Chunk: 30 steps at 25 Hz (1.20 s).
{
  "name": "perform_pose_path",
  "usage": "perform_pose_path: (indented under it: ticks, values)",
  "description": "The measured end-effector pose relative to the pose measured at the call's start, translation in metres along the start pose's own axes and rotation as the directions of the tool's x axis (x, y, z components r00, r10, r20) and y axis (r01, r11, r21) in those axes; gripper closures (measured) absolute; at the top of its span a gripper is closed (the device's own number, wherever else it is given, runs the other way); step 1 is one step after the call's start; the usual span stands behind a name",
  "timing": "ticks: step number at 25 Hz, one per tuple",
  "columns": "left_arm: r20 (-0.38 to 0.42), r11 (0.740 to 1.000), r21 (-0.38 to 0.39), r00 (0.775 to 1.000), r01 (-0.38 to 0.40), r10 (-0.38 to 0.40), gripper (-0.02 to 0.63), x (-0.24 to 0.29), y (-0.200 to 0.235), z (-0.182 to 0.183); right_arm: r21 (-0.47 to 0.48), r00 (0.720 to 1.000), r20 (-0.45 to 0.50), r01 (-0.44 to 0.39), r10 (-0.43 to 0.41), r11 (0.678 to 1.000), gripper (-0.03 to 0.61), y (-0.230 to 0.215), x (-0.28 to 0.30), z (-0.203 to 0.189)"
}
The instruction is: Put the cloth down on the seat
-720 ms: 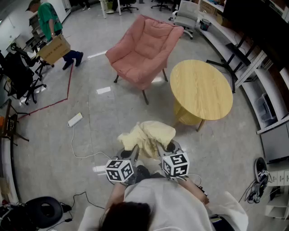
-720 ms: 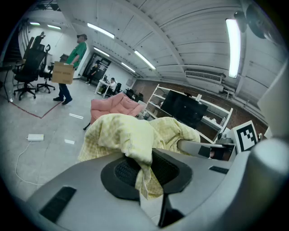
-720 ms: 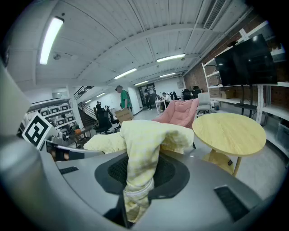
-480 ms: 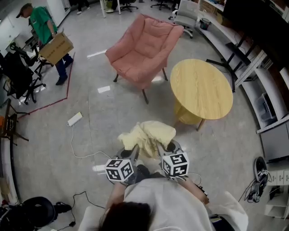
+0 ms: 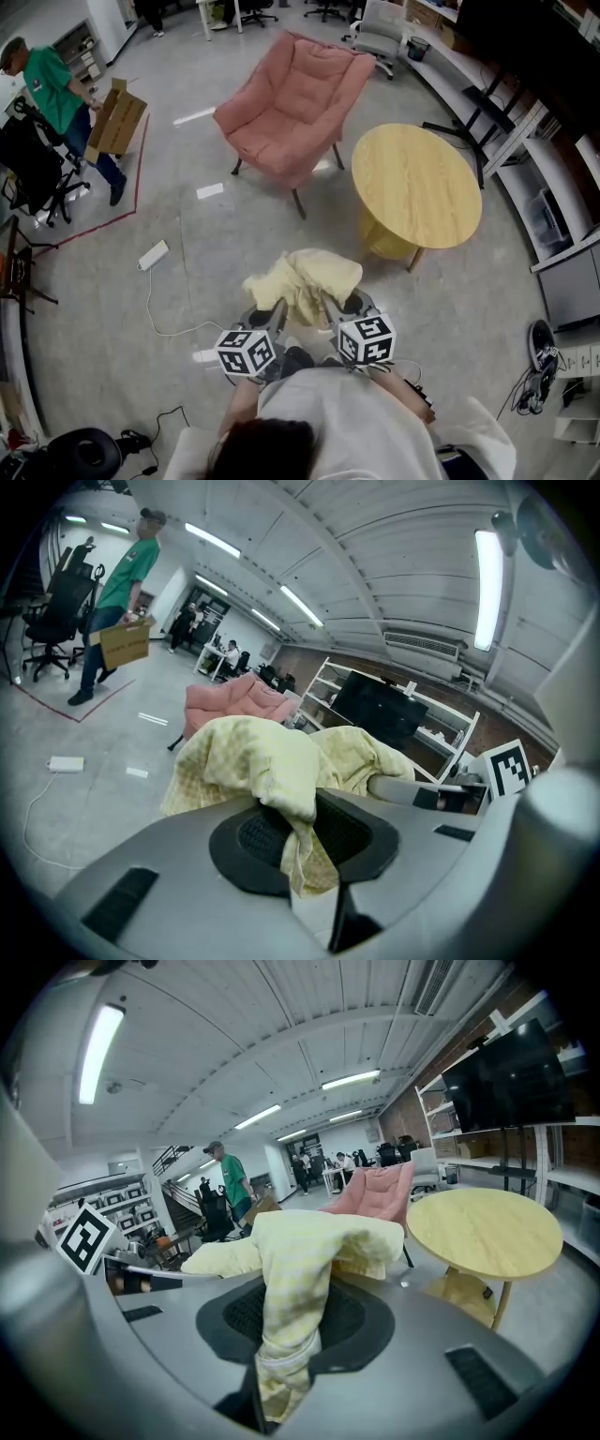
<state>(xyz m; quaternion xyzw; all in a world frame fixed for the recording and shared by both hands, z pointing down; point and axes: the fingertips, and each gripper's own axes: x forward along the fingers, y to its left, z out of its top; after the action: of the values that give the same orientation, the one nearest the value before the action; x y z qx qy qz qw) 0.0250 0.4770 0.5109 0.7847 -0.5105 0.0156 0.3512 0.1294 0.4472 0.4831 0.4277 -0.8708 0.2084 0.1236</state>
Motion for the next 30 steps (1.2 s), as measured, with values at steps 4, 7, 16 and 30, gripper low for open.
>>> perform_pose_path:
  ticks: [4,7,16,30]
  values:
    - [0.009,0.999,-0.006,0.999,0.031,-0.031,0.528,0.009,0.010,0.013,-0.024,1.000,0.013,0.017,-0.017,1.000,0.468,-0.002,0.015,0.009]
    - [0.013,0.999,0.013,0.999,0.047,-0.047,0.528,0.012,0.019,0.024,-0.024,0.999,0.032,0.038,-0.037,0.999,0.468,0.000,0.025,0.017]
    - [0.009,0.994,0.067,0.997,0.081,-0.082,0.528,0.022,0.040,0.057,0.029,0.996,0.076,0.041,-0.044,0.999,0.468,0.002,0.054,0.038]
    - [0.004,0.995,0.051,0.996,0.087,-0.088,0.528,0.065,0.046,0.074,0.043,0.996,0.064,0.051,-0.054,0.998,0.468,-0.033,0.084,0.054]
